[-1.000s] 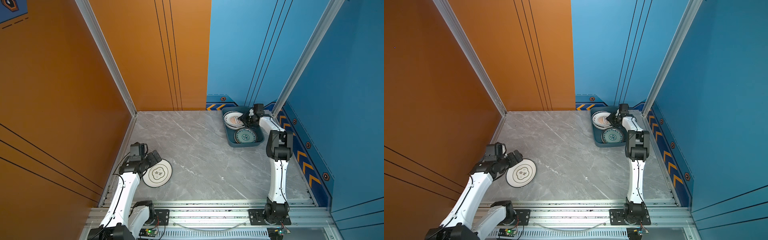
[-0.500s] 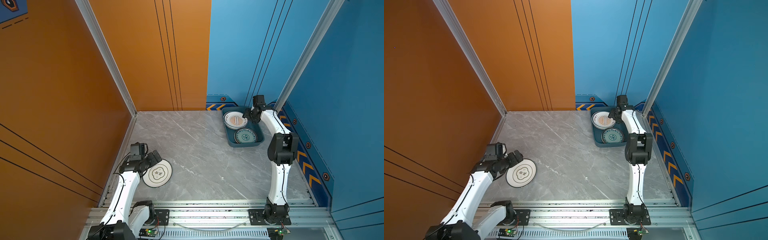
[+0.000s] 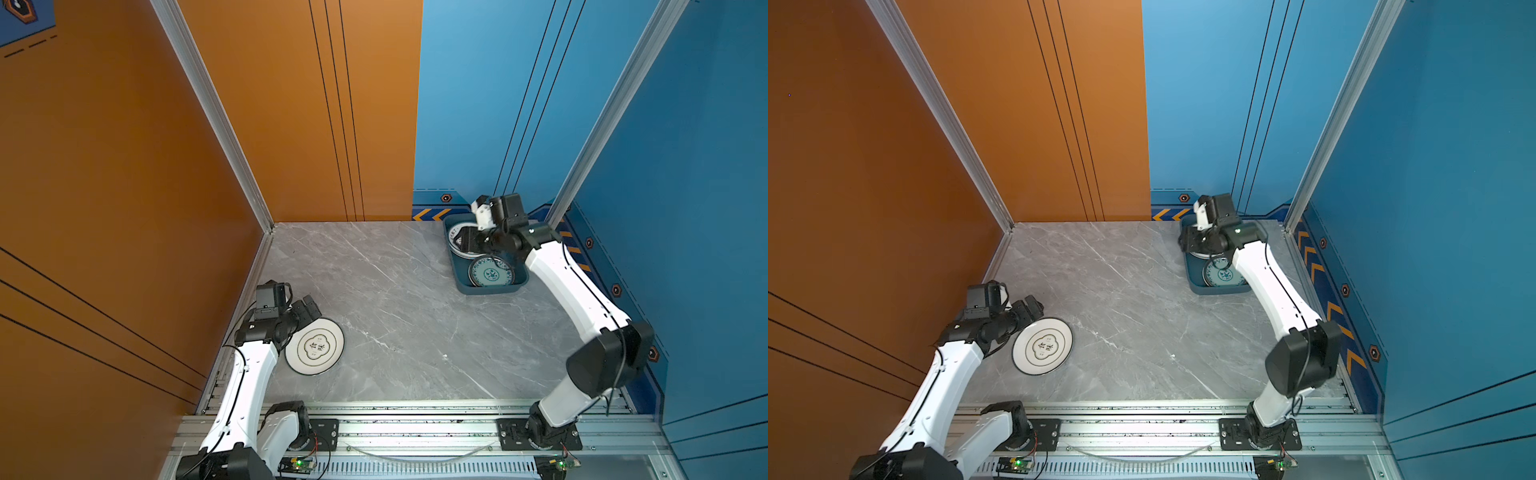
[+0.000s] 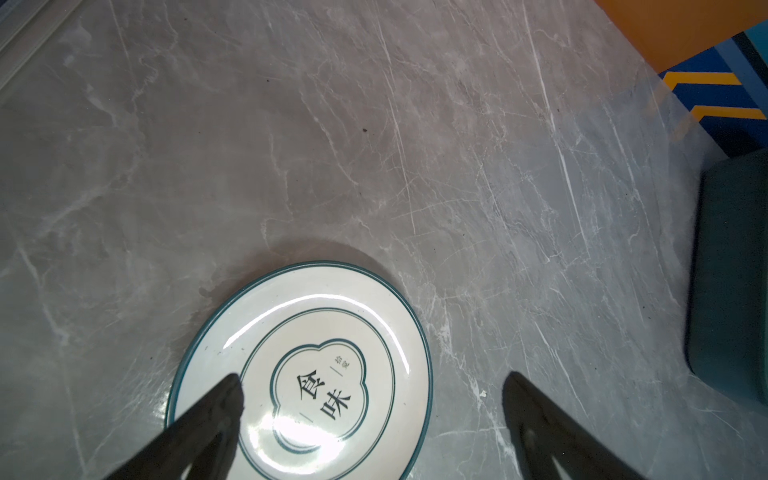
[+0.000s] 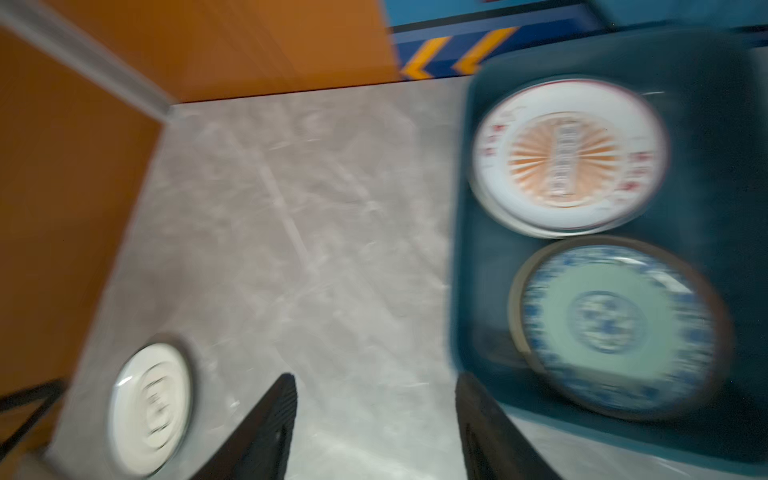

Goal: Place the plates into the plastic bin on the countertop
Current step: 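Release the plate in the bin and swing right gripper toward the face-print plate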

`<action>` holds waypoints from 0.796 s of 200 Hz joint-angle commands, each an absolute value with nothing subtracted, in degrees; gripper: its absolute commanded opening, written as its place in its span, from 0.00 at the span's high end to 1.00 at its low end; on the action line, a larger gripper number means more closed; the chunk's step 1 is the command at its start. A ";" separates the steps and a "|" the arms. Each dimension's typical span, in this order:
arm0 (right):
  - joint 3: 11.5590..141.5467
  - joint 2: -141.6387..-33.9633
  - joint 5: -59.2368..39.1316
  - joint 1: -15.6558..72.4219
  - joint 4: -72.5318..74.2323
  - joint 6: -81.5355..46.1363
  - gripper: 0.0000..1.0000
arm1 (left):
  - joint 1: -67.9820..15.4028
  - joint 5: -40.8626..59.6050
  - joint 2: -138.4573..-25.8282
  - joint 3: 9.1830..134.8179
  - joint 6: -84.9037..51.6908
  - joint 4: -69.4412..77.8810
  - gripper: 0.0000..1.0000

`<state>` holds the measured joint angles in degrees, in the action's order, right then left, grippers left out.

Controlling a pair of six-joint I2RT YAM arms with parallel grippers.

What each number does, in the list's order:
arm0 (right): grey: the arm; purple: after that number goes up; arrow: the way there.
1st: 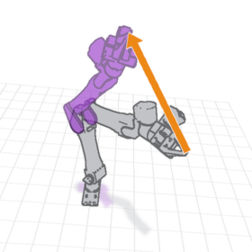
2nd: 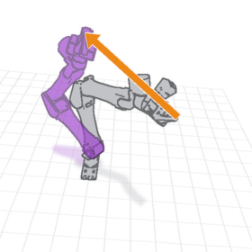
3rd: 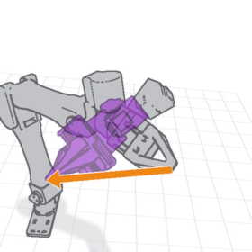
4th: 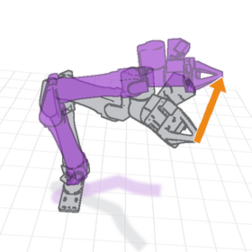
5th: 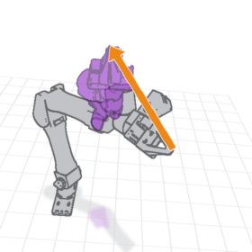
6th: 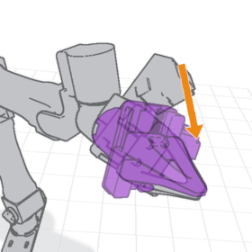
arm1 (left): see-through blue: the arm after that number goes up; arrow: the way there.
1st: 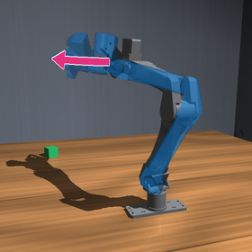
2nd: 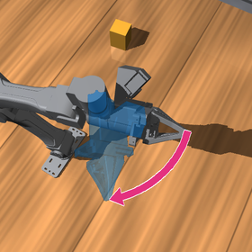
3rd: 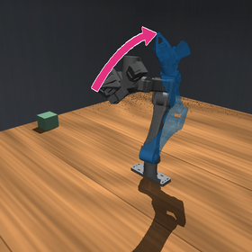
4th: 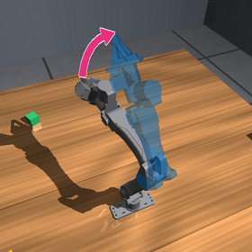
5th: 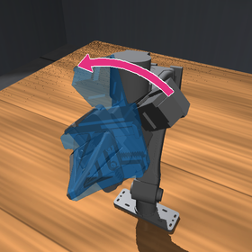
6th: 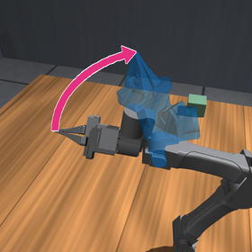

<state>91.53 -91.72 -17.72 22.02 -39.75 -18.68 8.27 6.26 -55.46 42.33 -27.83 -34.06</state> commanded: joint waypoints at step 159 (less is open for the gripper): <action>66.54 -120.71 -36.90 51.53 26.80 -62.47 0.48 | 13.35 11.01 -53.17 45.00 -25.58 -36.83 0.02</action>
<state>63.61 -118.39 -35.94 50.85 21.30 -59.24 12.75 9.45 -53.98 43.20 -26.74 -35.59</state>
